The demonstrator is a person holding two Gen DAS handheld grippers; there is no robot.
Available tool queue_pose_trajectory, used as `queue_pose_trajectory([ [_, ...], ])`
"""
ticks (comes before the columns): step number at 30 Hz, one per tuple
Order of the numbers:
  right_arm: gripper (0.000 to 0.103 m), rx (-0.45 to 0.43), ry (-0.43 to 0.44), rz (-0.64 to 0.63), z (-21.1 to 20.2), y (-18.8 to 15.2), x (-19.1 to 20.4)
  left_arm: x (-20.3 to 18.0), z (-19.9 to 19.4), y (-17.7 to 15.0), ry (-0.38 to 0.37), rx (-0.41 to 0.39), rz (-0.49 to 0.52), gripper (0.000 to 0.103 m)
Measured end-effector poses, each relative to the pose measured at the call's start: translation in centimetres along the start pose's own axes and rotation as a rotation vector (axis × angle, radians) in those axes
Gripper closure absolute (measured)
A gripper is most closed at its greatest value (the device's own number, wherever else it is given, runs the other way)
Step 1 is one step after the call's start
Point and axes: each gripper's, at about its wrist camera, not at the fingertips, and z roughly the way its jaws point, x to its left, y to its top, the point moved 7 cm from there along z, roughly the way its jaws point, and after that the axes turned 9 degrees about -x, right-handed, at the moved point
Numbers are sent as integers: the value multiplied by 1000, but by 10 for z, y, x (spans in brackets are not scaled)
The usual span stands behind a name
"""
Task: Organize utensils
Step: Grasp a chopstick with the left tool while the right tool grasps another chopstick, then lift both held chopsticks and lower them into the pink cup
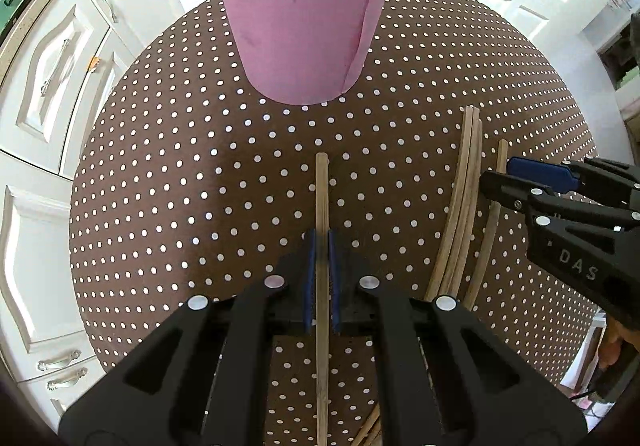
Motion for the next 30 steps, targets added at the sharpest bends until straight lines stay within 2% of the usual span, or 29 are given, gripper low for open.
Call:
queue_pose_trajectory([
  [2, 84, 6, -1, -17, 3, 2, 1, 0, 2, 1, -10, 3, -11, 96],
  [6, 95, 21, 31, 34, 2, -1, -9, 2, 1, 1, -33, 4, -19, 97],
  [14, 98, 0, 144, 184, -13, -3, -31, 0, -20, 8, -86, -41, -31, 97],
  [20, 98, -85, 197, 207, -48, 11, -32, -2, -56, 26, -134, -121, -39, 97],
  [30, 98, -265, 254, 165, -120, 51, -12, -11, -124, 46, -190, -237, -18, 97],
])
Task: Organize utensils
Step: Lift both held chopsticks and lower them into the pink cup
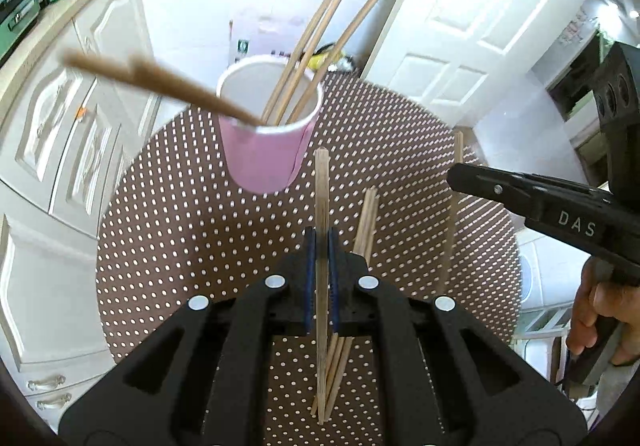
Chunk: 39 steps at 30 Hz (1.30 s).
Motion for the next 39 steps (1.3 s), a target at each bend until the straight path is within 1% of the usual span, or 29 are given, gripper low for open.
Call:
queue_pose_trajectory([
  [1, 98, -15, 8, -7, -5, 4, 5, -3, -3, 1, -6, -12, 0, 97],
  [5, 98, -71, 30, -40, -25, 18, 22, -14, -28, 27, -27, -92, 9, 97],
  [11, 98, -168, 50, -103, -52, 47, 42, -11, -68, 67, -27, -229, -4, 97],
  [15, 98, -245, 64, -135, -72, 70, 55, -3, -86, 89, -3, -316, -20, 97],
  [18, 98, -297, 68, -164, -84, 84, 63, 1, -96, 102, 16, -362, -39, 97],
  [24, 98, -376, 71, -198, -96, 106, 75, 7, -113, 123, 63, -466, -85, 97],
  [27, 98, -399, 76, -211, -100, 113, 80, 15, -116, 129, 92, -498, -102, 97],
  [30, 98, -416, 80, -217, -102, 120, 82, 23, -108, 132, 114, -511, -118, 97],
  [32, 98, -424, 85, -218, -102, 123, 84, 28, -97, 129, 139, -490, -117, 97],
  [35, 98, -436, 85, -225, -103, 127, 84, 29, -88, 124, 146, -475, -116, 97],
  [37, 98, -440, 85, -224, -103, 130, 84, 30, -85, 121, 124, -467, -143, 97],
  [39, 98, -442, 85, -226, -102, 132, 85, 29, -91, 124, 95, -481, -156, 97],
])
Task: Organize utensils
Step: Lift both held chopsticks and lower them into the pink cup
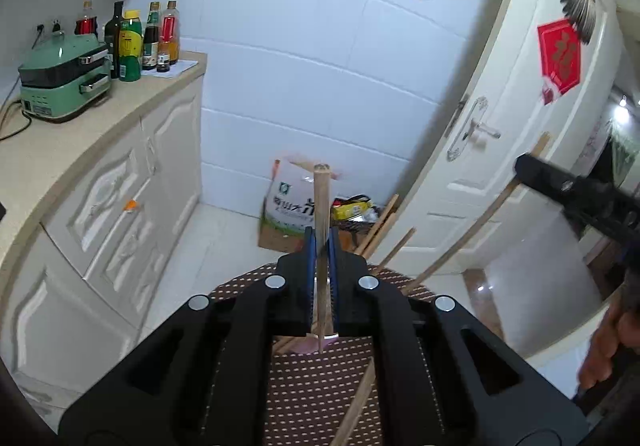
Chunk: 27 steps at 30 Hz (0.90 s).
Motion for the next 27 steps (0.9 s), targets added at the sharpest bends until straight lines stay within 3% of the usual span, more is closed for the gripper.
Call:
queue_pose_trajectory([
  [4, 98, 2, -1, 0, 5, 0, 0, -4, -10, 18, -24, -47, -12, 97],
  [10, 98, 17, 0, 6, 10, -5, 0, -2, -12, 31, 9, -113, 5, 97],
  [27, 98, 5, 0, 2, 16, -4, 7, 11, 25, -39, 24, 86, 17, 96],
])
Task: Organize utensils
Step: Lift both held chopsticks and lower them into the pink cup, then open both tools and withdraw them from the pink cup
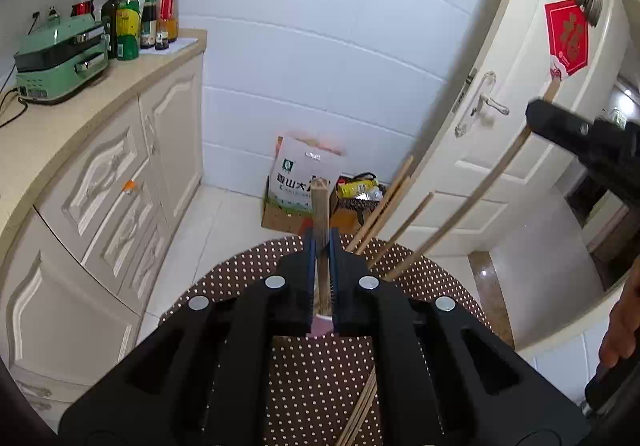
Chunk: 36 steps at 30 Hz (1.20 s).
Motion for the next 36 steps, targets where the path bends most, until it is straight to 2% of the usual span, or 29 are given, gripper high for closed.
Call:
queue_pose_trajectory([
  [11, 98, 74, -13, 1, 9, -38, -4, -7, 5, -30, -8, 72, 28, 96],
  [22, 98, 131, -33, 53, 7, -75, -18, -8, 6, -35, 5, 83, 36, 95],
  [32, 97, 194, -35, 76, 14, -102, -22, -7, 13, -47, 18, 147, 33, 93],
  [33, 97, 192, -35, 75, 15, -103, -22, -7, 13, -48, 17, 154, 36, 92],
  [35, 97, 192, -35, 77, 14, -103, -22, -9, 13, -50, 16, 158, 41, 73],
  [36, 97, 194, -34, 77, 15, -103, -23, -10, 10, -49, 15, 149, 41, 51],
])
